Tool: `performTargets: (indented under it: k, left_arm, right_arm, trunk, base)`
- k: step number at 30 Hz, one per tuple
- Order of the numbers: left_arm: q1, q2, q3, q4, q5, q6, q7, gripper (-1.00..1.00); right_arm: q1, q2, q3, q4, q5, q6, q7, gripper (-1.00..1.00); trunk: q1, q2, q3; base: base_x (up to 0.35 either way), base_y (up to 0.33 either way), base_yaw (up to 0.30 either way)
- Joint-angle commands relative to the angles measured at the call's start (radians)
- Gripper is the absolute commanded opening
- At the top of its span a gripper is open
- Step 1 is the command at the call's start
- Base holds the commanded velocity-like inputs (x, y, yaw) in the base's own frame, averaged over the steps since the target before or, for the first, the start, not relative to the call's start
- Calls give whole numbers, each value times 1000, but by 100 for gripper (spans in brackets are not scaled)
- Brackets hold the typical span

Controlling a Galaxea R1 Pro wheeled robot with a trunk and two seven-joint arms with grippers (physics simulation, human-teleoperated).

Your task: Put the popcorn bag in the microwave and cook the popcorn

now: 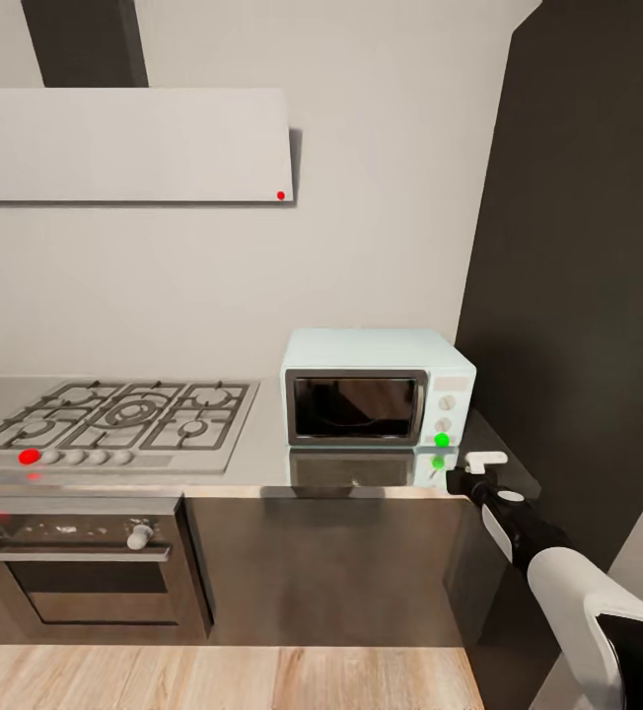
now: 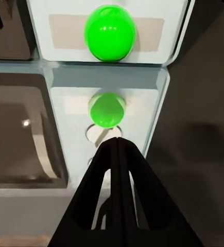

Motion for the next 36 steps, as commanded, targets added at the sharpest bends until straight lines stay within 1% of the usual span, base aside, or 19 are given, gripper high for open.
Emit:
performTargets:
  k: [1, 7, 11, 17, 22, 27, 29, 30, 32, 34, 36]
  left_arm:
    - [-1, 0, -8, 1, 6, -3, 1, 100]
    - [-1, 0, -9, 1, 6, -4, 1, 100]
    - [-1, 0, -9, 1, 6, -4, 1, 100]
    - [-1, -2, -9, 1, 6, -4, 1, 100]
    - [-1, -2, -9, 2, 6, -4, 1, 100]
    - [-1, -1, -9, 1, 7, -4, 2, 100]
    - [-1, 0, -8, 1, 7, -4, 3, 100]
    - [-1, 0, -8, 1, 7, -4, 3, 100]
    - [-1, 0, -8, 2, 7, -4, 4, 100]
    - [-1, 0, -8, 2, 7, -4, 4, 100]
    - [-1, 0, -8, 2, 7, -4, 5, 100]
  right_arm:
    - [-1, 1, -9, -1, 11, 0, 7, -100]
    - [-1, -1, -10, -17, 11, 2, 16, -100]
    - [-2, -1, -9, -62, 11, 22, 19, -100]
    - [-2, -1, -10, -109, 10, 108, 19, -100]
    - [-2, -1, -9, -113, 9, 118, 17, -100]
    - [-1, 1, -9, -96, 7, 118, 13, -100]
    - [3, 1, -9, -21, 6, 109, 10, -100]
    - [4, 1, -9, 56, 8, 105, 8, -100]
    - [4, 0, -9, 167, 10, 94, 7, -100]
    - [5, -3, -10, 295, 11, 53, 7, -100]
    - [1, -17, -9, 354, 10, 9, 7, -100]
  trunk:
    - [0, -1, -1]
    - [0, -1, -1]
    - [0, -1, -1]
    - [0, -1, -1]
    - [0, -1, -1]
    - [0, -1, -1]
    - [0, -1, -1]
    - [0, -1, -1]
    - [0, -1, -1]
    - [0, -1, -1]
    - [0, -1, -1]
  base:
    - [-3, 0, 0]
    - [-43, 0, 0]
    - [-304, 0, 0]
    - [-336, 0, 0]
    - [-340, 0, 0]
    - [-278, 0, 0]
    - [-47, 0, 0]
    - [-13, 0, 0]
    - [-5, 0, 0]
    - [-1, 0, 0]
    - [0, 0, 0]
